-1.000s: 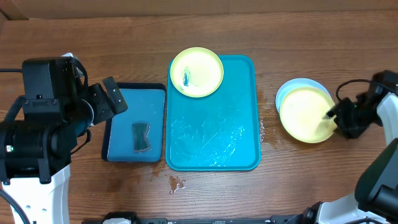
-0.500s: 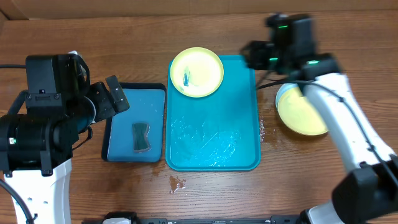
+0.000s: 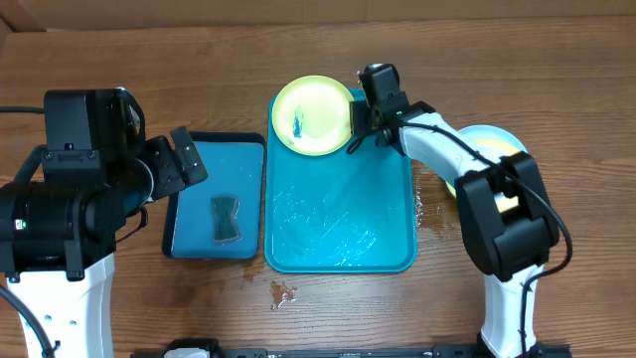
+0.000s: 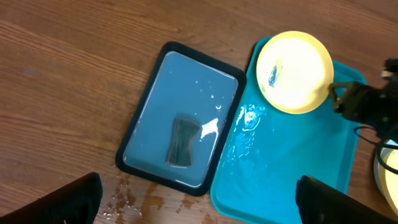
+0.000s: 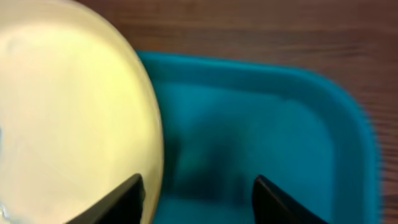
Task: Clean dirty plates on tray and stack at the side
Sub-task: 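Grasp the remaining yellow plate rim with the right gripper and slide it down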
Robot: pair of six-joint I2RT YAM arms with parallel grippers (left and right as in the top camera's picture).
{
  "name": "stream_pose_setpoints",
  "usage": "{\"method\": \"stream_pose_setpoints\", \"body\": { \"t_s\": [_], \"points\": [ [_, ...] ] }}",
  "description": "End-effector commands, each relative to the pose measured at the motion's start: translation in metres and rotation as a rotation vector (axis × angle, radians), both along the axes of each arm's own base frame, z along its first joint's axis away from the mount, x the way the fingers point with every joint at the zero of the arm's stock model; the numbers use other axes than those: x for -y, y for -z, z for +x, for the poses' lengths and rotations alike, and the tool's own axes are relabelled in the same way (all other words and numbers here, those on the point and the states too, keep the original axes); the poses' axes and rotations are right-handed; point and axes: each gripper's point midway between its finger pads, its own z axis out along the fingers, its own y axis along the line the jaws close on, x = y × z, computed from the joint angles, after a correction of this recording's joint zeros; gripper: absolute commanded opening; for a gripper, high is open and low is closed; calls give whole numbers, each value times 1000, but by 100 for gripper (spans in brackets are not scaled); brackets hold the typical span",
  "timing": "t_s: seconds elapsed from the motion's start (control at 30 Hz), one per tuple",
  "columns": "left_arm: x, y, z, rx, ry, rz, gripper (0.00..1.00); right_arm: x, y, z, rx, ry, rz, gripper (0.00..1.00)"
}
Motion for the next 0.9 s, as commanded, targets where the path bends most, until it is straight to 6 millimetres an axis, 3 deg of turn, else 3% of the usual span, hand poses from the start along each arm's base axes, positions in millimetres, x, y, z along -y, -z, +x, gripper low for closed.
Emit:
{"method": "stream_pose_setpoints", "body": {
  "t_s": [0.0,0.13,0.27,0.4,0.5,0.6,0.73,0.87],
  "points": [
    [2,-2,1,3,27,3,100,-33,-3,-12,-43,-102,130,41],
    [2,-2,1,3,27,3,100,-33,2,-20,-85,-81,128,4],
    [2,-2,1,2,30,5,100,-18,3,-30,-150,-37,118,4],
    [2,-2,1,3,30,5,100,4,-22,-48,-205,0,100,4],
    [2,-2,1,4,29,5,100,18,-44,-71,-263,32,88,4],
    [2,3,-2,-23,29,4,100,31,-49,-102,-375,80,63,4],
    [1,31,-7,-131,25,9,95,37,-33,-145,-569,213,64,4],
    [-5,82,-4,-262,8,38,87,23,-14,-160,-625,257,135,4]
  ]
}}
